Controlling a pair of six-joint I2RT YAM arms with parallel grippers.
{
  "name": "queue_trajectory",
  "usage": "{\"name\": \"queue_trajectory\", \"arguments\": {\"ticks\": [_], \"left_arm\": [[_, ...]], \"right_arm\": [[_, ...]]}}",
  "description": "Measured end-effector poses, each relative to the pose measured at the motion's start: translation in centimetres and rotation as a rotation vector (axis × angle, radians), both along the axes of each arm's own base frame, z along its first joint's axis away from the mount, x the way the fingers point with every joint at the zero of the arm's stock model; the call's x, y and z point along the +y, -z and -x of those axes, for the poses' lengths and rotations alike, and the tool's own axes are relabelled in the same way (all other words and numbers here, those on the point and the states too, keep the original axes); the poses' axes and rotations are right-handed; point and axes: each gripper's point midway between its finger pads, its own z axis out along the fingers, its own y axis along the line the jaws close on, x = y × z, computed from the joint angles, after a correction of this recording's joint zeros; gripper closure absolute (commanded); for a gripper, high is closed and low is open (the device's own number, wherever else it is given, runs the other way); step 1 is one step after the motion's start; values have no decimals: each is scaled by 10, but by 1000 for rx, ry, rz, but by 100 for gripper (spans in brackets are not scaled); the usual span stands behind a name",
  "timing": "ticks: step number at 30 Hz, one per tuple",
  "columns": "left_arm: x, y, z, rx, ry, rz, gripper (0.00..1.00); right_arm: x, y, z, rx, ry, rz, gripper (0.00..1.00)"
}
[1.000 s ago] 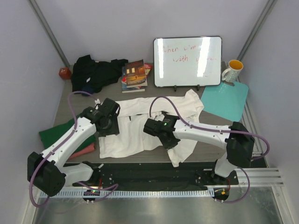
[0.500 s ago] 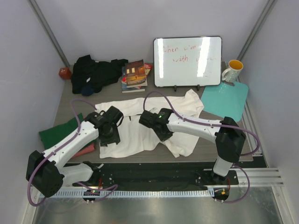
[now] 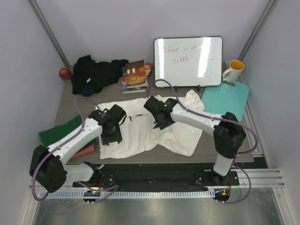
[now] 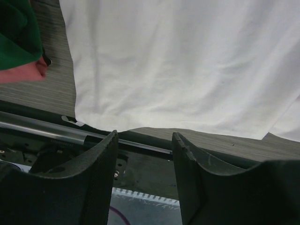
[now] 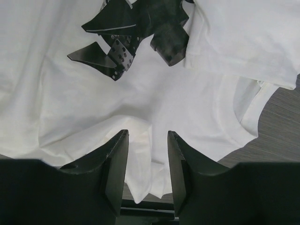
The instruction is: Fold and stack the t-shirts
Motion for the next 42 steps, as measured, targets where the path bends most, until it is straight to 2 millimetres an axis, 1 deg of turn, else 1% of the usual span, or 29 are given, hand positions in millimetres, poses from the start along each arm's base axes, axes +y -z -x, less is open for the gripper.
{"name": "queue_trajectory", "arguments": {"ticks": [2, 4, 6, 8, 11, 13, 16, 18, 22, 28, 33, 36, 39, 42], "left_arm": [[0, 1, 0, 4, 5, -3, 49], [1, 1, 0, 4, 9, -6, 49], [1, 1, 0, 1, 11, -8, 49], [0, 1, -2, -3, 14, -5, 50], [-1, 4, -3, 4, 18, -10, 50], [-2, 7, -3, 18, 23, -19, 50], [-3, 8, -2, 26, 31, -24, 50], [-4, 7, -3, 21, 34, -22, 50], [-6, 5, -5, 11, 36, -16, 50], [-7, 5, -5, 11, 38, -17, 50], [-6, 5, -6, 8, 38, -22, 51], [-6, 5, -6, 8, 37, -23, 50], [-6, 5, -6, 8, 38, -23, 51], [-6, 5, -5, 9, 40, -23, 51]], "right_arm": [[-2, -9, -1, -19, 6, -16, 55], [-5, -18, 2, -45, 22, -59, 55], [-18, -27, 16, -55, 50, -104, 55], [-35, -29, 35, -57, 88, -148, 55], [-58, -20, 59, -44, 148, -181, 55], [-67, -7, 72, -14, 181, -189, 55], [-73, 13, 87, 37, 211, -186, 55], [-75, 21, 92, 59, 222, -188, 55], [-71, 32, 97, 82, 228, -215, 55], [-62, 44, 103, 119, 228, -265, 55], [-60, 59, 112, 165, 233, -278, 55], [-59, 64, 114, 182, 233, -280, 55], [-56, 68, 117, 198, 230, -288, 60], [-53, 68, 117, 204, 227, -301, 73]]}}
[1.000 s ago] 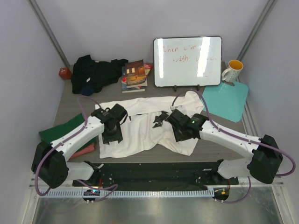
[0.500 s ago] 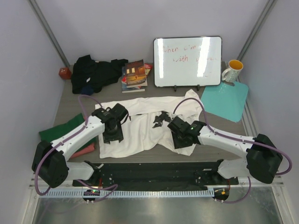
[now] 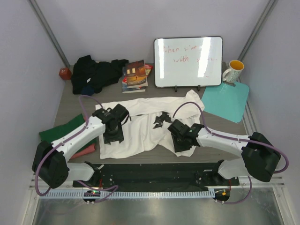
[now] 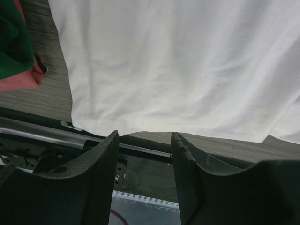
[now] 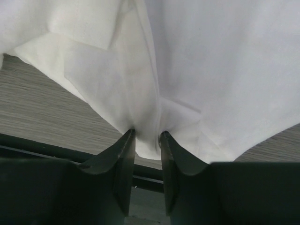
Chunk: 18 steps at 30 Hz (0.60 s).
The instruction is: Fold and stack the t-shirts
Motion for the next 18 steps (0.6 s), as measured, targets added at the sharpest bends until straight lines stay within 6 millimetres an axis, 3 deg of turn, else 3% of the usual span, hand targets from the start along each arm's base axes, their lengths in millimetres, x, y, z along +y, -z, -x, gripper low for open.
{"name": "queue_trajectory", "arguments": {"ticks": [4, 11, 18], "left_arm": [[-1, 1, 0, 4, 4, -3, 51], [-1, 4, 0, 13, 5, -13, 49], [13, 3, 2, 5, -34, -81, 42]], "right_arm": [[3, 0, 0, 0, -3, -12, 89], [3, -6, 0, 3, -1, -11, 96], [13, -50, -19, -87, 4, -49, 99]]}}
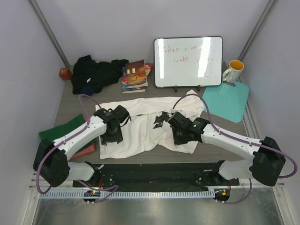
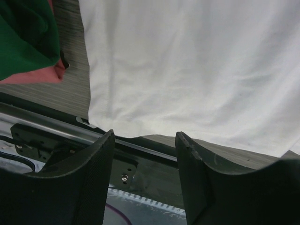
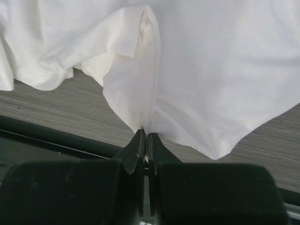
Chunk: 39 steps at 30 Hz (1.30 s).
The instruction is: Fold and stack the t-shirts
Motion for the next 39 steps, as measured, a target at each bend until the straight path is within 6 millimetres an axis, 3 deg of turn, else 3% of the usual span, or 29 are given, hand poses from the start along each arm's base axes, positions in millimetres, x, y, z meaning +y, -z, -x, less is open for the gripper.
{"name": "queue_trajectory", "arguments": {"ticks": [4, 9, 13, 24, 32, 39], "left_arm": [[6, 7, 8, 10, -44, -17, 42], [19, 35, 35, 78, -129, -44, 41], [27, 46, 49, 91, -194, -54, 40], [35, 38, 38, -23, -260, -58, 39], [42, 55, 49, 8, -277, -91, 40], [42, 66, 51, 21, -292, -94, 58]], "right_arm": [[2, -14, -7, -36, 3, -9, 99], [-3, -13, -3, -23, 1, 11, 99], [-4, -12, -3, -23, -10, 19, 99], [-5, -12, -3, -29, -39, 29, 99], [-7, -11, -1, -29, -42, 32, 99], [-8, -11, -1, -29, -44, 32, 99]]}}
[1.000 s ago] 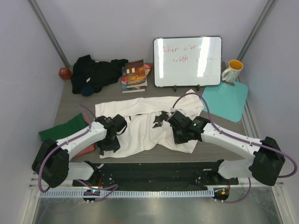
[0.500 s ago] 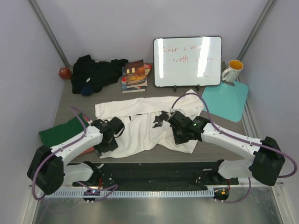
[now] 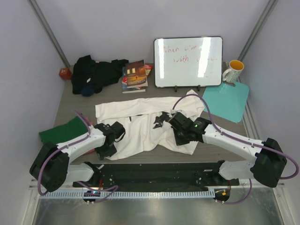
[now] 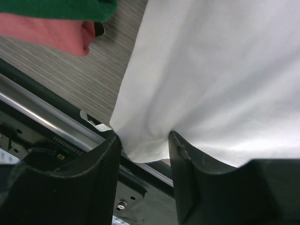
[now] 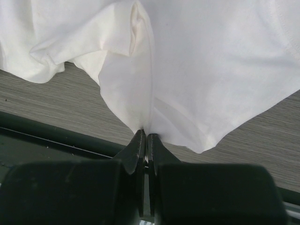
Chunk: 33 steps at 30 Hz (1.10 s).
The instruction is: Fold and stack the t-shirts
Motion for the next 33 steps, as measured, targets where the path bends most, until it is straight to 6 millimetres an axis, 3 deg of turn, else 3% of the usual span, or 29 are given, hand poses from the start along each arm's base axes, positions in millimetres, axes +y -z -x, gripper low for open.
{"name": "queue_trajectory", "arguments": {"ticks": [3, 4, 7, 14, 21, 33], "left_arm": [[-2, 1, -3, -3, -1, 1, 69], [-3, 2, -4, -2, 1, 0, 79], [-4, 4, -6, -1, 3, 0, 85], [-8, -4, -13, -12, 4, 5, 85], [-14, -38, -33, -91, 26, 12, 78], [0, -71, -44, -143, 39, -63, 83]], "right_arm": [[0, 0, 0, 0, 0, 1, 99], [0, 0, 0, 0, 0, 0, 99], [0, 0, 0, -2, 0, -1, 99], [-5, -3, -3, -26, 13, 11, 99], [-14, -12, -5, -47, 26, 50, 99], [-5, -67, -37, -178, -6, 67, 99]]}}
